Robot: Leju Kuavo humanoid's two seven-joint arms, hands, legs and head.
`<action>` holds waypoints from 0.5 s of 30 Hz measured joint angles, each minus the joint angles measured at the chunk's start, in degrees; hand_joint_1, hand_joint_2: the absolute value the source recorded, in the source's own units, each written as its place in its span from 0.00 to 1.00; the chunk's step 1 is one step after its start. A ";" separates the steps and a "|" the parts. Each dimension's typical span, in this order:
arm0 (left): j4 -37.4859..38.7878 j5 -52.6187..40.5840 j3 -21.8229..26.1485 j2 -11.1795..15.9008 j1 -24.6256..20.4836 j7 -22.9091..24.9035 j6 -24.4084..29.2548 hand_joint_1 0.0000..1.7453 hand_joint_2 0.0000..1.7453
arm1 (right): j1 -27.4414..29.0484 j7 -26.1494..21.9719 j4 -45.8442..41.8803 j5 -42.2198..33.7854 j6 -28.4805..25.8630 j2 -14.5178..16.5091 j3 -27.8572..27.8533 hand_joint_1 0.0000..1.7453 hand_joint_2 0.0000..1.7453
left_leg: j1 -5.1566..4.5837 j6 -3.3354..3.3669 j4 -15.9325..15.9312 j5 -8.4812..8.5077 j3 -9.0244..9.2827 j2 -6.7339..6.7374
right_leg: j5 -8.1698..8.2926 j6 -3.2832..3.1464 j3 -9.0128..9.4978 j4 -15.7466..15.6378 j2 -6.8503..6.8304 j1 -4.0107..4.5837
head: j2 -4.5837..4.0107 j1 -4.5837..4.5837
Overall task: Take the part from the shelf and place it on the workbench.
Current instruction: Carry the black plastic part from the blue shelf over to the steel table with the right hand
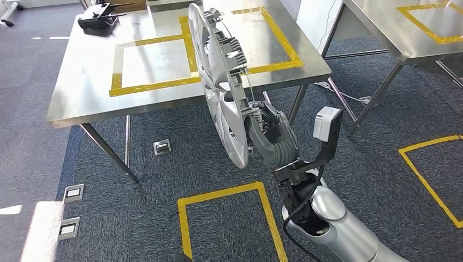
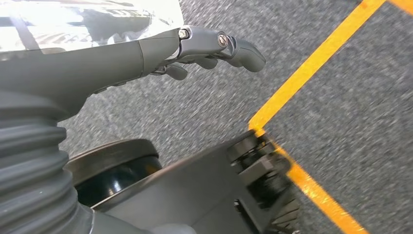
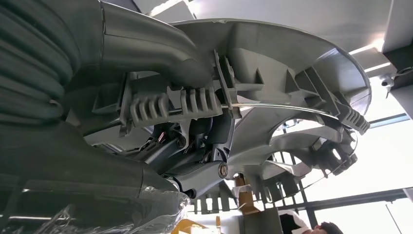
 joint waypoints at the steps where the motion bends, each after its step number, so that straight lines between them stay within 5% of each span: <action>1: 0.00 -0.02 -0.02 -0.01 -0.02 0.02 0.00 0.00 1.00 | -0.11 -0.03 0.02 0.06 -0.13 0.04 0.02 1.00 1.00 | -0.05 0.13 -3.06 1.77 1.29 0.02 | -0.51 0.32 0.60 0.08 0.02 0.03 | 0.00 -0.03; 3: 0.01 -0.06 -0.06 -0.01 -0.08 0.12 -0.01 0.00 1.00 | -0.40 -0.04 0.07 0.23 -0.39 0.08 0.05 1.00 1.00 | -0.28 0.95 -6.34 1.91 3.10 0.04 | -1.12 0.97 1.04 0.14 0.04 0.11 | 0.00 -0.15; 7: 0.02 -0.27 -0.17 0.02 -0.10 0.24 -0.01 0.00 1.00 | -0.82 0.04 0.14 0.54 -0.88 0.11 0.05 1.00 1.00 | -0.16 2.63 -7.72 0.41 4.38 -0.06 | -2.38 2.13 0.57 1.40 -0.11 0.12 | 0.00 -0.08; 11: 0.02 -0.50 -0.32 -0.02 -0.29 0.30 -0.08 0.00 1.00 | -1.19 0.23 0.46 0.60 -1.29 0.12 0.09 1.00 1.00 | -0.25 3.56 -7.84 -0.44 5.27 -0.05 | -6.23 2.34 -7.47 14.46 -0.09 0.10 | 0.00 0.27; 13: 0.02 -0.57 -0.37 -0.02 -0.22 0.38 -0.13 0.00 1.00 | -1.31 0.42 0.79 0.60 -1.50 0.12 0.13 1.00 1.00 | -0.42 3.65 -7.82 -1.06 6.01 -0.21 | -4.20 2.06 -9.77 15.86 -0.09 0.18 | 0.00 0.30; 15: 0.02 -0.67 -0.40 -0.07 -0.19 0.49 -0.20 0.00 1.00 | -1.67 0.72 1.12 0.60 -1.79 0.12 0.12 1.00 1.00 | -0.48 3.50 -7.81 -1.91 7.21 -0.40 | 1.13 1.49 -8.16 9.62 -0.08 0.45 | 0.00 0.32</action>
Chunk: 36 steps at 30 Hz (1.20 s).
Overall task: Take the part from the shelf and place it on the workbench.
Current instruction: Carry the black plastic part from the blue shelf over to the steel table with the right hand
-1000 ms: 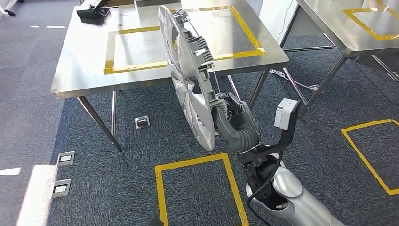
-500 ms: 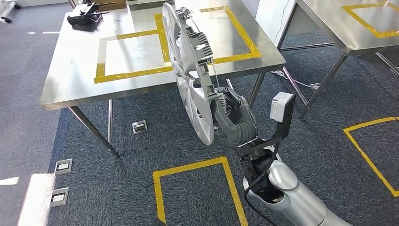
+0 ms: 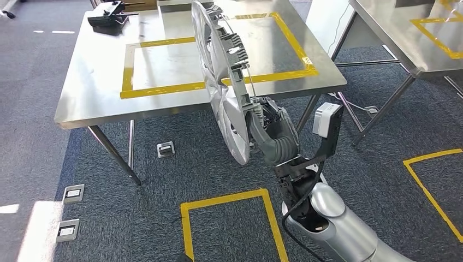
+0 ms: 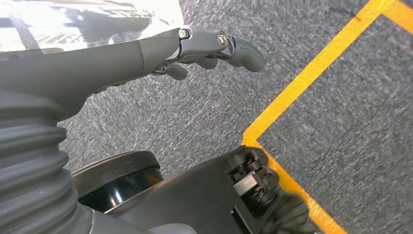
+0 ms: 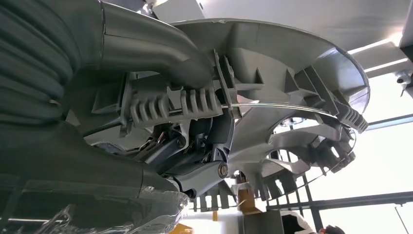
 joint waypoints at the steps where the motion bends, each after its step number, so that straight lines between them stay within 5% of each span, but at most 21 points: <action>1: -0.01 -0.03 -0.01 -0.04 -0.04 0.08 -0.05 0.00 1.00 | -0.30 0.14 0.16 0.00 -0.11 0.01 -0.01 1.00 1.00 | -0.05 -0.18 -0.01 -0.41 0.49 -0.04 | 2.01 -0.29 1.28 -3.34 0.01 0.24 | 0.00 -0.02; 3: -0.02 -0.09 -0.03 -0.16 -0.14 0.22 -0.26 0.00 1.00 | -1.07 0.31 0.51 0.00 -0.34 0.10 0.00 1.00 1.00 | -0.11 -0.70 -0.05 -0.97 0.92 -0.02 | 2.89 -0.75 3.17 -7.55 0.05 0.62 | 0.00 -0.05; 8: -0.02 -0.31 -0.14 -0.36 -0.33 0.34 -0.58 0.00 1.00 | -2.13 0.48 1.41 0.00 -0.92 0.45 -0.05 1.00 1.00 | -0.16 -2.00 1.68 -2.80 0.52 0.19 | 1.64 -1.73 5.27 -10.13 0.08 0.25 | 0.00 -0.25; 11: -0.02 -0.51 -0.20 -0.34 -0.32 0.39 -0.62 0.00 1.00 | -2.43 0.50 2.12 -0.01 -1.32 0.63 -0.04 1.00 1.00 | 0.02 -2.63 11.64 -6.01 -5.11 0.26 | 1.04 -2.14 6.30 -10.46 -0.10 0.07 | 0.00 -0.52; 12: -0.02 -0.56 -0.24 -0.33 -0.23 0.43 -0.64 0.00 1.00 | -2.45 0.49 2.38 -0.03 -1.47 0.71 -0.03 1.00 1.00 | 0.12 -2.85 13.89 -5.93 -6.85 0.28 | 0.73 -2.14 6.63 -10.44 -0.06 0.05 | 0.00 -0.52; 14: -0.02 -0.67 -0.35 -0.33 -0.10 0.52 -0.67 0.00 1.00 | -2.48 0.48 2.90 -0.09 -1.79 0.89 -0.03 1.00 1.00 | 0.35 -3.19 12.33 -2.50 -7.52 0.34 | -0.08 -1.93 7.66 -10.36 0.04 -0.07 | 0.00 -0.53; 16: -0.02 -0.75 -0.42 -0.34 -0.11 0.59 -0.67 0.00 1.00 | -2.59 0.46 3.34 -0.11 -2.06 1.03 -0.06 1.00 1.00 | 0.42 -3.26 5.68 2.29 -5.25 0.38 | -1.09 -1.46 8.94 -10.26 0.10 -0.18 | 0.00 -0.54; 18: -0.02 -0.80 -0.44 -0.36 -0.19 0.68 -0.67 0.00 1.00 | -2.93 0.44 3.75 -0.26 -2.37 1.15 -0.15 1.00 1.00 | 0.22 -2.74 1.14 3.45 -3.07 0.38 | -1.78 -0.85 9.44 -10.11 0.15 -0.15 | 0.00 -0.66; 23: 0.00 -1.02 -0.46 -0.37 -0.23 0.81 -0.69 0.00 1.00 | -3.64 0.40 4.68 -0.63 -3.02 1.22 -0.67 1.00 1.00 | 0.39 -0.86 -0.56 1.74 -1.91 0.31 | -3.26 0.62 8.15 -7.96 0.02 -0.22 | 0.00 -0.51; 27: -0.01 -1.17 -0.48 -0.40 -0.41 0.95 -0.71 0.00 1.00 | -3.93 0.44 5.47 -0.87 -3.44 1.22 -1.03 1.00 1.00 | 0.43 -0.11 -0.60 0.88 -1.16 0.31 | -6.78 1.07 -0.55 5.68 0.03 -0.31 | 0.00 -0.16; 29: 0.00 -1.20 -0.48 -0.42 -0.34 1.04 -0.84 0.00 1.00 | -3.96 0.45 5.94 -1.00 -3.59 1.22 -1.10 1.00 1.00 | 0.40 -0.17 -0.59 0.15 -0.24 0.16 | -3.95 0.92 -2.25 5.75 0.03 -0.29 | 0.00 -0.10; 32: -0.01 -1.28 -0.50 -0.50 -0.33 1.11 -1.02 0.00 1.00 | -4.22 0.46 6.59 -1.03 -3.87 1.23 -1.33 1.00 1.00 | 0.44 -0.77 -0.57 -1.35 1.61 -0.05 | 3.29 0.33 0.81 -4.12 0.05 -0.03 | 0.00 -0.10; 33: -0.01 -1.30 -0.52 -0.54 -0.38 1.14 -1.04 0.00 1.00 | -4.44 0.46 6.79 -1.05 -3.96 1.27 -1.38 1.00 1.00 | 0.42 -1.07 -0.55 -1.69 1.86 -0.04 | 3.90 0.04 1.78 -6.45 0.08 0.12 | 0.00 -0.09; 36: -0.01 -1.34 -0.60 -0.65 -0.49 1.20 -1.33 0.00 1.00 | -5.08 0.44 7.21 -1.09 -4.08 1.38 -1.56 1.00 1.00 | 0.33 -2.00 -0.73 -2.18 1.77 0.10 | 2.24 -0.95 2.87 -8.60 0.23 0.25 | 0.00 -0.13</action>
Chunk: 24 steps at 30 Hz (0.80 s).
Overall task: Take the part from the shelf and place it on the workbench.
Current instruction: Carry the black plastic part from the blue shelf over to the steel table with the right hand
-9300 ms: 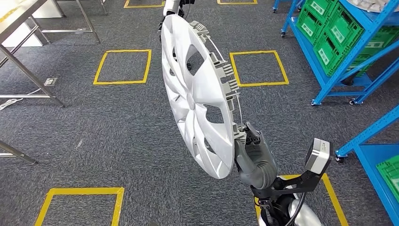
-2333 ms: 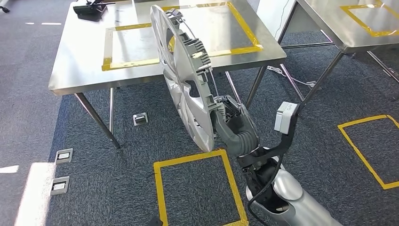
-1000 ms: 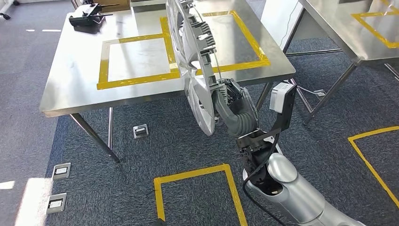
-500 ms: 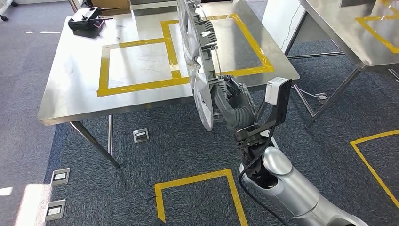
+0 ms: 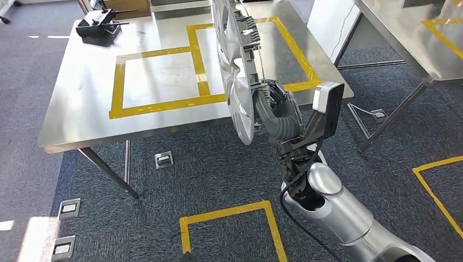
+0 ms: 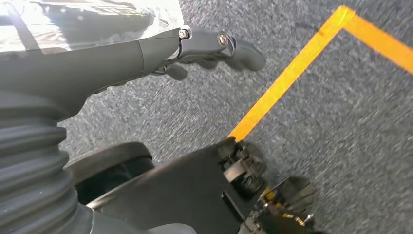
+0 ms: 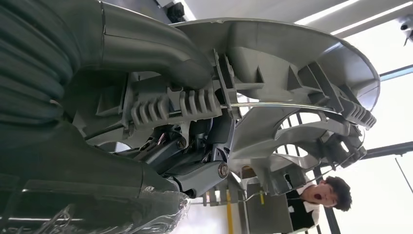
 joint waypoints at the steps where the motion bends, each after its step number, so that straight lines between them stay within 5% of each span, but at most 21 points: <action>1: 0.00 -0.02 -0.04 -0.02 0.00 0.01 -0.12 0.00 1.00 | -0.07 -0.01 0.15 0.00 -0.06 0.00 -0.09 1.00 1.00 | -0.02 -0.25 0.23 -0.30 -0.09 0.06 | -0.24 -0.28 0.27 -0.37 0.02 -0.11 | 0.00 -0.04; 3: 0.01 -0.04 -0.16 -0.01 -0.04 0.01 -0.25 0.00 1.00 | -0.11 0.01 0.54 0.00 -0.22 0.00 -0.22 1.00 1.00 | -0.07 -0.58 3.55 -1.90 -1.67 0.13 | -0.48 -0.80 1.04 -1.00 -0.09 -0.38 | 0.00 -0.18; 6: 0.01 -0.07 -0.35 0.05 0.06 0.07 -0.31 0.00 1.00 | -0.13 0.01 1.19 0.00 -0.38 -0.01 -0.27 1.00 1.00 | -0.07 -0.85 13.98 -4.52 -8.06 0.18 | -1.17 -1.28 1.86 -1.09 -0.18 -0.37 | 0.00 -0.33; 8: 0.01 -0.09 -0.41 0.10 0.17 0.12 -0.36 0.00 1.00 | -0.11 0.01 1.51 0.00 -0.43 0.00 -0.27 1.00 1.00 | -0.04 -1.04 14.93 -2.24 -10.10 0.22 | -1.82 -1.24 2.59 -0.98 -0.04 -0.37 | 0.00 -0.36; 10: 0.02 -0.14 -0.43 0.15 0.16 0.15 -0.37 0.00 1.00 | -0.11 0.01 1.68 0.00 -0.50 0.00 -0.27 1.00 1.00 | -0.04 -0.94 8.77 2.93 -8.32 0.23 | -2.74 -0.98 3.82 -0.90 0.07 -0.43 | 0.00 -0.37; 12: 0.03 -0.22 -0.45 0.19 0.08 0.16 -0.37 0.00 1.00 | -0.32 0.00 1.80 0.00 -0.59 0.02 -0.30 1.00 1.00 | -0.29 -0.51 3.33 5.65 -5.97 0.23 | -3.48 -0.49 4.71 -0.83 0.09 -0.35 | 0.00 -0.37; 17: 0.07 -0.35 -0.49 0.22 0.04 0.14 -0.37 0.00 1.00 | -0.73 -0.06 2.02 -0.10 -0.79 0.06 -0.58 1.00 1.00 | -0.23 0.99 0.29 3.96 -4.29 0.24 | -4.52 1.04 3.94 0.30 -0.10 -0.29 | 0.00 -0.37; 19: 0.08 -0.43 -0.51 0.19 0.07 0.08 -0.38 0.00 1.00 | -0.75 -0.11 2.16 -0.28 -0.85 0.06 -0.77 1.00 1.00 | 0.02 1.50 0.08 3.72 -3.92 0.24 | -6.49 1.46 1.04 5.48 -0.10 -0.37 | 0.00 -0.16; 21: 0.08 -0.44 -0.55 0.19 0.09 0.05 -0.39 0.00 1.00 | -0.57 -0.13 2.37 -0.45 -0.89 0.06 -0.84 1.00 1.00 | 0.04 1.82 0.11 3.34 -3.62 0.24 | -8.38 1.72 -3.83 13.00 -0.09 -0.49 | 0.00 0.04; 23: 0.09 -0.44 -0.58 0.21 0.17 0.07 -0.42 0.00 1.00 | -0.44 -0.13 2.58 -0.55 -0.91 0.06 -0.85 1.00 1.00 | 0.02 1.86 0.16 2.82 -3.08 0.15 | -7.12 1.79 -6.58 15.51 -0.10 -0.53 | 0.00 0.11; 24: 0.10 -0.44 -0.61 0.21 0.22 0.07 -0.44 0.00 1.00 | -0.43 -0.12 2.66 -0.55 -0.93 0.06 -0.86 1.00 1.00 | 0.03 1.77 0.19 2.44 -2.57 0.07 | -4.82 1.70 -6.22 13.31 -0.10 -0.53 | 0.00 0.15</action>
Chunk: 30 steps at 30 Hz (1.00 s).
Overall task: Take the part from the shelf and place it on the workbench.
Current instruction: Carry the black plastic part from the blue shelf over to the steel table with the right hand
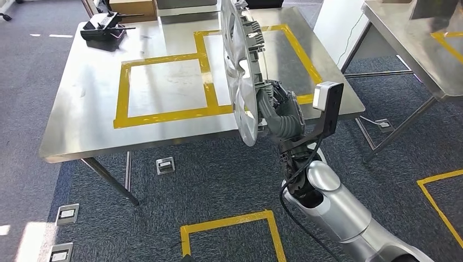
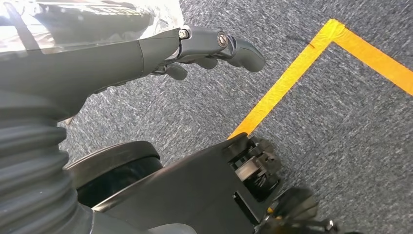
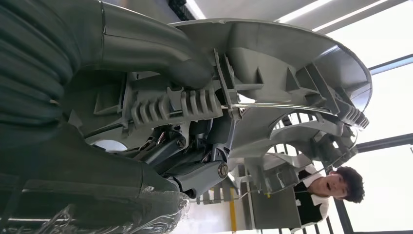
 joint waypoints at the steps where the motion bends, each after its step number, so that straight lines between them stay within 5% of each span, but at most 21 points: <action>1: -0.01 0.00 -0.02 -0.02 0.05 0.01 -0.03 0.00 1.00 | -0.01 -0.01 0.05 0.00 -0.02 0.00 -0.03 1.00 1.00 | 0.01 -0.16 0.05 -0.48 0.59 -0.07 | 2.81 -0.14 1.20 -3.77 -0.02 0.01 | 0.00 0.03; 3: -0.01 0.01 -0.05 -0.04 0.07 0.02 -0.06 0.00 1.00 | -0.14 -0.07 0.10 0.03 -0.07 0.01 -0.09 1.00 1.00 | -0.02 -0.69 0.15 -1.37 1.37 -0.13 | 6.22 -0.52 3.84 -10.25 -0.03 0.24 | 0.00 -0.01; 9: -0.01 -0.03 -0.18 -0.13 -0.06 0.04 -0.17 0.00 1.00 | -0.41 -0.17 0.17 0.42 -0.42 0.01 -0.33 1.00 1.00 | -0.13 -2.44 1.11 -3.10 1.27 0.05 | 4.71 -2.44 6.07 -13.89 0.09 0.24 | 0.00 -0.05; 13: 0.00 -0.05 -0.21 -0.06 -0.02 0.04 -0.21 0.00 1.00 | -0.35 -0.22 0.39 0.55 -0.69 0.10 -0.37 1.00 1.00 | -0.17 -2.78 13.34 -6.69 -5.78 0.18 | 3.92 -3.18 7.47 -14.33 0.01 0.12 | 0.00 -0.33; 15: 0.00 -0.10 -0.24 -0.05 0.14 0.05 -0.32 0.00 1.00 | -0.28 -0.31 0.50 0.55 -0.87 0.12 -0.37 1.00 1.00 | -0.17 -2.83 14.25 -4.46 -7.71 0.18 | 3.31 -3.14 8.21 -14.25 0.19 0.15 | 0.00 -0.38; 18: 0.00 -0.21 -0.26 -0.04 0.11 0.05 -0.46 0.00 1.00 | -0.31 -0.51 0.51 0.55 -1.14 0.25 -0.40 1.00 1.00 | -0.33 -2.36 4.97 2.41 -4.73 0.17 | 2.18 -2.71 9.68 -14.12 0.35 0.23 | 0.00 -0.43; 20: 0.00 -0.29 -0.26 -0.02 0.04 0.07 -0.54 0.00 1.00 | -0.40 -0.75 0.54 0.55 -1.35 0.36 -0.49 1.00 1.00 | -0.62 -1.76 1.31 3.10 -3.04 0.17 | 1.77 -2.17 9.95 -14.06 0.36 0.29 | 0.00 -0.51; 24: 0.01 -0.46 -0.26 -0.03 0.05 0.11 -0.61 0.00 1.00 | -0.39 -1.07 0.60 0.55 -1.75 0.42 -0.95 1.00 1.00 | -0.38 -0.58 -0.13 1.89 -2.07 0.15 | 0.80 -0.94 9.48 -13.10 0.16 0.33 | 0.00 -0.50; 28: 0.01 -0.58 -0.26 -0.05 -0.04 0.11 -0.66 0.00 1.00 | -0.10 -1.10 0.66 0.54 -1.90 0.42 -1.35 1.00 1.00 | -0.09 0.22 -0.28 1.26 -1.38 0.20 | -3.31 -0.16 2.35 -0.84 0.08 0.01 | 0.00 -0.08; 30: 0.02 -0.60 -0.26 -0.04 0.03 0.12 -0.71 0.00 1.00 | 0.08 -1.13 0.74 0.51 -1.97 0.42 -1.44 1.00 1.00 | -0.08 0.19 -0.19 0.75 -0.90 0.12 | -1.90 -0.02 0.18 1.00 0.06 -0.10 | 0.00 -0.03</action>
